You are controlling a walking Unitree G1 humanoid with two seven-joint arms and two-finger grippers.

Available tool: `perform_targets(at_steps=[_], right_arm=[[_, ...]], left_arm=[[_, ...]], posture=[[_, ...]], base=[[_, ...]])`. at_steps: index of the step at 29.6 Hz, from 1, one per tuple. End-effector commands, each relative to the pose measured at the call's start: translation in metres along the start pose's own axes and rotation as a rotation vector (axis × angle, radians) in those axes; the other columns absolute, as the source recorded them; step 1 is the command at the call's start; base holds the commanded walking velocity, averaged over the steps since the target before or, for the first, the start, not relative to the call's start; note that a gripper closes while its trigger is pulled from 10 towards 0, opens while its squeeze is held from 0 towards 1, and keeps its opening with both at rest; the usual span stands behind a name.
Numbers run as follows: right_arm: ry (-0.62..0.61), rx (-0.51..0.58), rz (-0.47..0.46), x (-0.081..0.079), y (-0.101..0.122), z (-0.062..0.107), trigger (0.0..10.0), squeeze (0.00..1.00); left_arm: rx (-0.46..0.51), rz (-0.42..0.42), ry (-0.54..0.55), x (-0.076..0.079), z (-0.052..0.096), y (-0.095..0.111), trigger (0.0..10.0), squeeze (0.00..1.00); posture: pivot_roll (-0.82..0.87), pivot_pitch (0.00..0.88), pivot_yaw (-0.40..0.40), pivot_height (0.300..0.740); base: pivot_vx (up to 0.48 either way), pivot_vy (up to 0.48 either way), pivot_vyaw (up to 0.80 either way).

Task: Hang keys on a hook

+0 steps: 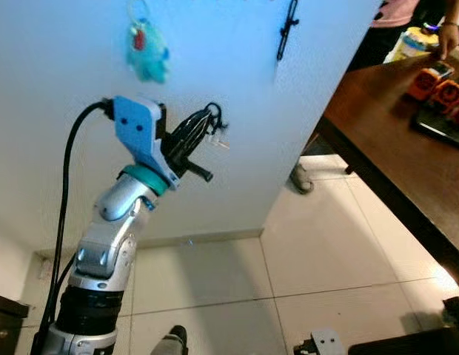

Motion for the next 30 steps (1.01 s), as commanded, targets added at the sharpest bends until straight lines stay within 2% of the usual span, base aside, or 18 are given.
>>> perform_targets(at_steps=[1,5,7,11,25,30], right_arm=[[0.044,-0.014,-0.028,-0.015,-0.005,-0.001,10.0,0.00],[0.046,-0.015,-0.029,-0.016,-0.007,-0.001,10.0,0.00],[0.047,-0.015,-0.033,-0.017,-0.008,-0.001,10.0,0.00],[0.047,-0.015,-0.035,-0.017,-0.008,-0.001,10.0,0.00],[0.047,-0.016,-0.040,-0.017,-0.009,-0.001,10.0,0.00],[0.052,-0.017,-0.050,-0.019,-0.011,0.000,10.0,0.00]], left_arm=[[-0.003,0.004,-0.001,0.003,-0.002,-0.001,10.0,0.00],[0.039,0.019,0.031,-0.004,-0.003,0.006,10.0,0.00],[0.071,-0.003,0.039,-0.008,-0.004,0.015,10.0,0.00],[0.075,-0.018,0.033,-0.009,-0.004,0.017,10.0,0.00],[0.082,-0.028,0.022,-0.009,-0.005,0.020,10.0,0.00],[0.126,-0.019,-0.026,-0.002,-0.007,0.032,10.0,0.00]], posture=[[0.06,0.046,0.031,0.740],[0.06,0.050,0.032,0.740],[0.06,0.062,0.035,0.740],[0.06,0.062,0.035,0.740],[0.06,0.064,0.034,0.740],[0.05,0.073,0.042,0.740]], base=[[0.000,-0.360,0.00],[0.000,-0.090,0.00],[0.000,0.000,0.00],[0.000,0.000,0.00],[0.369,0.000,0.00],[0.474,0.000,0.00]])
Point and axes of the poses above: a point about 5 cm out from each wrist's last joint towards the gripper, its own z axis pointing back from the gripper into the wrist, its own y axis along the axis of the wrist's last joint, x = y × z, the point moved 2 cm from there along -z, pointing out of the wrist towards the gripper, and after that the axes turned 7 degrees about z, right-handed, at the moved point
